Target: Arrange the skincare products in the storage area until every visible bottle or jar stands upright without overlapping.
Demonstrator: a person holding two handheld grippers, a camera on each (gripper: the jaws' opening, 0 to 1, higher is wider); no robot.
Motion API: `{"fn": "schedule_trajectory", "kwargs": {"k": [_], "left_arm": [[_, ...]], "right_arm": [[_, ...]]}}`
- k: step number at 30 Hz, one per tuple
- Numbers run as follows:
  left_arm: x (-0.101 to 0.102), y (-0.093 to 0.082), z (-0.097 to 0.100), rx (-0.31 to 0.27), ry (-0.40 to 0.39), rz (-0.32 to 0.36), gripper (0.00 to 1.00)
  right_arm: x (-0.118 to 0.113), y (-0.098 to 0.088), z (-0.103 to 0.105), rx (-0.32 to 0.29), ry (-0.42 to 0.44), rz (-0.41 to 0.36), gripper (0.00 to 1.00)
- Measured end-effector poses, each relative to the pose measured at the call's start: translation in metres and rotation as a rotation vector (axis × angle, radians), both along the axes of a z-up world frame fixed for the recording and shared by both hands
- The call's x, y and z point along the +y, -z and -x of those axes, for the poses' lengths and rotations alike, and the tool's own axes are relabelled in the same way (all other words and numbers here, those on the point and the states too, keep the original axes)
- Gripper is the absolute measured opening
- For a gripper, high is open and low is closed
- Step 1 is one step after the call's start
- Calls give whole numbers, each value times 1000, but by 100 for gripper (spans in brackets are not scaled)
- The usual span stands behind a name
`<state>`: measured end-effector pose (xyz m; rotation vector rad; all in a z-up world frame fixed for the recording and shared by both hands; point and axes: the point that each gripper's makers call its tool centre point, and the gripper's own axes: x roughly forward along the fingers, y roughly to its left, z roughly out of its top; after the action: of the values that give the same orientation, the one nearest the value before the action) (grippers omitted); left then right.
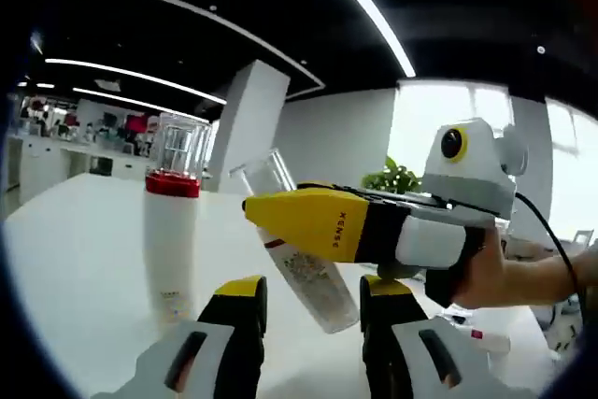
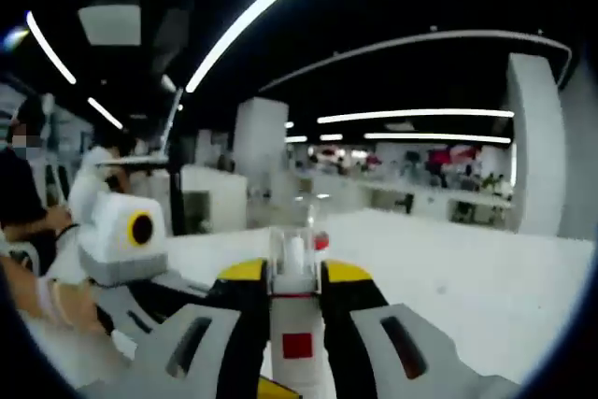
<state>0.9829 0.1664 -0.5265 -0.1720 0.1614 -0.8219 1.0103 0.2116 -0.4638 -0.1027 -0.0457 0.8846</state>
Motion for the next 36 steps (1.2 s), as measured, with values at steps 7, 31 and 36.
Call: {"fn": "schedule_trajectory", "kwargs": {"k": [7, 31, 36], "left_arm": [[9, 6, -5, -17, -99, -68, 22], [-15, 41, 1, 1, -19, -260, 22], [-11, 54, -1, 18, -33, -317, 22]], "right_arm": [[-6, 6, 13, -45, 29, 9, 21], [-65, 35, 33, 152, 92, -66, 23], [-64, 41, 38, 172, 82, -64, 23]]}}
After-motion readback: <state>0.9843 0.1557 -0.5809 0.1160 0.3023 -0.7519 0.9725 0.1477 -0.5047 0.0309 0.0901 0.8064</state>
